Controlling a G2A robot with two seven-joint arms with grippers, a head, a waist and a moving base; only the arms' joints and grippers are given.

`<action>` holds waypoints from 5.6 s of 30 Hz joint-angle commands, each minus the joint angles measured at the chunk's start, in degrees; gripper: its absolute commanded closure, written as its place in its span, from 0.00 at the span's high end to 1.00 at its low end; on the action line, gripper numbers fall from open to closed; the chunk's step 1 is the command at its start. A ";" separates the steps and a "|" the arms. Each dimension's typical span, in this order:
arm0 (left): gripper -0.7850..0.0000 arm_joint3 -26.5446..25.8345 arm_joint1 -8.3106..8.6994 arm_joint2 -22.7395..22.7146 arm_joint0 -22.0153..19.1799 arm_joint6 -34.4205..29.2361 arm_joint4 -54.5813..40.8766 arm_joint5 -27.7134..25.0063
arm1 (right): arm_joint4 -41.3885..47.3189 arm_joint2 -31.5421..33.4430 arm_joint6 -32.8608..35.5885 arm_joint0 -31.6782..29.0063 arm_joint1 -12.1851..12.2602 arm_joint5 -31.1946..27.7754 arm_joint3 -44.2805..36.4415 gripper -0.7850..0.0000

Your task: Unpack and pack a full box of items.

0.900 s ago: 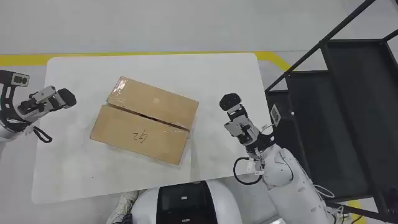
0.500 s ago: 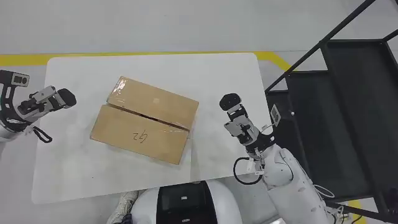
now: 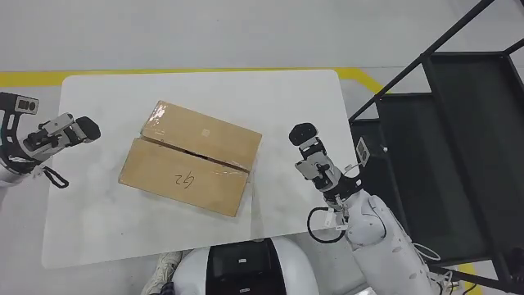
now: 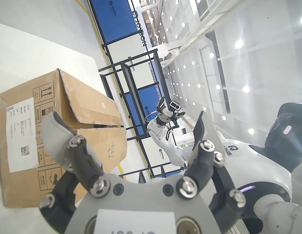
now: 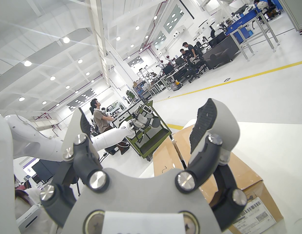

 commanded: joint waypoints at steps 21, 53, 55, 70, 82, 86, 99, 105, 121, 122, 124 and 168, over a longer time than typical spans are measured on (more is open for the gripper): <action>1.00 -6.42 -0.59 1.91 -5.53 -3.01 12.57 0.74 | 10.44 -7.85 37.98 2.13 2.10 19.14 1.79 1.00; 1.00 -6.42 -0.59 1.91 -5.53 -3.01 12.57 0.74 | 10.44 -7.85 37.98 2.13 2.10 19.14 1.79 1.00; 1.00 -6.42 -0.59 1.91 -5.53 -3.01 12.57 0.74 | 10.44 -7.85 37.98 2.13 2.10 19.14 1.79 1.00; 1.00 -6.42 -0.59 1.91 -5.53 -3.01 12.57 0.74 | 10.44 -7.85 37.98 2.13 2.10 19.14 1.79 1.00; 1.00 -6.34 -1.29 3.39 -5.25 11.32 29.79 4.46 | 10.92 -6.42 28.73 4.80 1.73 26.51 4.00 1.00; 1.00 -3.79 -1.96 4.91 -6.14 18.61 39.88 7.39 | 12.44 -7.04 27.34 7.27 1.39 30.94 6.78 1.00; 1.00 -0.42 -3.31 9.06 -5.63 7.73 37.50 0.37 | 18.23 -10.00 29.31 14.27 0.47 36.97 14.77 1.00; 1.00 0.85 -3.12 8.02 -5.17 -1.84 25.26 -0.41 | 20.07 -10.39 30.45 14.75 0.41 35.85 15.62 1.00; 1.00 -6.38 -0.63 12.52 -4.97 -8.23 26.66 5.97 | 21.42 -12.69 32.52 21.69 -0.30 42.31 16.36 1.00; 1.00 -6.69 -0.57 13.01 -5.19 -8.33 26.56 6.07 | 21.52 -12.90 32.61 22.47 -0.39 42.89 16.45 1.00; 1.00 -6.96 -0.52 13.96 -5.81 -8.41 26.09 6.15 | 21.84 -13.16 33.01 24.18 -0.55 43.59 16.69 1.00; 1.00 -5.15 1.48 15.59 -9.17 -1.76 14.90 -0.50 | 13.63 -4.37 48.36 19.76 3.02 31.99 10.45 1.00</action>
